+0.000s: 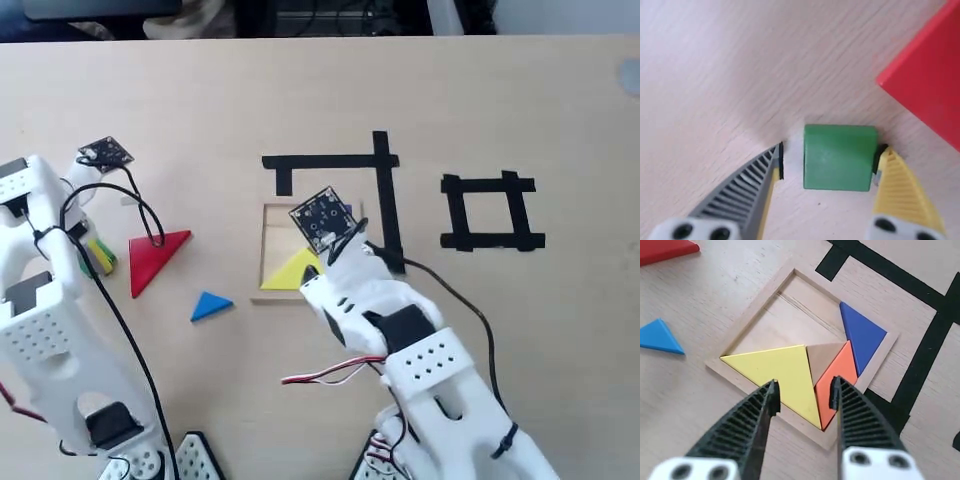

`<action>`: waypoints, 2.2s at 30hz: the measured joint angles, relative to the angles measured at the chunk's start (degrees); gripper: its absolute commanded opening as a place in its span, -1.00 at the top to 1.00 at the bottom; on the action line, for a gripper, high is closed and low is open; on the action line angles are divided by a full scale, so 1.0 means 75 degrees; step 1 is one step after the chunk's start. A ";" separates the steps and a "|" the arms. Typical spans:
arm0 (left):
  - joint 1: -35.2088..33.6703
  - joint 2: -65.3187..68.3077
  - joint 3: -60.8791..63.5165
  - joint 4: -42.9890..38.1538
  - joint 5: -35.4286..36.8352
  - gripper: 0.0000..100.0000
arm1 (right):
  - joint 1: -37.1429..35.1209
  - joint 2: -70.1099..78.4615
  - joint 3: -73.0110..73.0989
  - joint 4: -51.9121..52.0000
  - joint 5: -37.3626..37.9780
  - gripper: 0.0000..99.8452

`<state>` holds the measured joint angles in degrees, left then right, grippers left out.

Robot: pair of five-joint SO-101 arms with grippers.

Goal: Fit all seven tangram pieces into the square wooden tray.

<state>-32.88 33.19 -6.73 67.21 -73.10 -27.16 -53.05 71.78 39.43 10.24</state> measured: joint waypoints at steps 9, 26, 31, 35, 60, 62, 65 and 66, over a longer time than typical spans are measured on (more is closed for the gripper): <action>0.0023 0.1430 -0.1840 0.1383 -0.0164 0.39 | 0.0000 0.0000 0.0000 0.0000 0.0000 0.64; 0.0000 0.4067 -0.6271 0.4290 -0.0164 0.49 | 0.0000 0.0000 0.0000 0.0000 0.0000 0.64; -0.0047 0.4149 -0.6271 0.4149 -0.0164 0.49 | 0.0000 0.0000 0.0000 0.0000 0.0000 0.64; -0.0047 0.4149 -0.6271 0.4149 -0.0164 0.62 | 0.0000 0.0000 0.0000 0.0000 0.0000 0.64; 0.0211 0.4185 -0.6857 0.4466 0.1242 0.94 | 0.0000 0.0000 0.0000 0.0000 0.0000 0.64; 0.0293 0.4079 -0.6834 0.4466 0.1383 0.94 | 0.0000 0.0000 0.0000 0.0000 0.0000 0.64; 0.0340 0.3868 -0.6693 0.4454 0.1477 0.94 | 0.0000 0.0000 0.0000 0.0000 0.0000 0.64; 0.0340 0.3786 -0.6658 0.4442 0.1524 0.94 | 0.0000 0.0000 0.0000 0.0000 0.0000 0.64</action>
<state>-30.33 61.58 -56.66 100.53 -61.67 -27.16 -53.05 71.78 39.43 10.24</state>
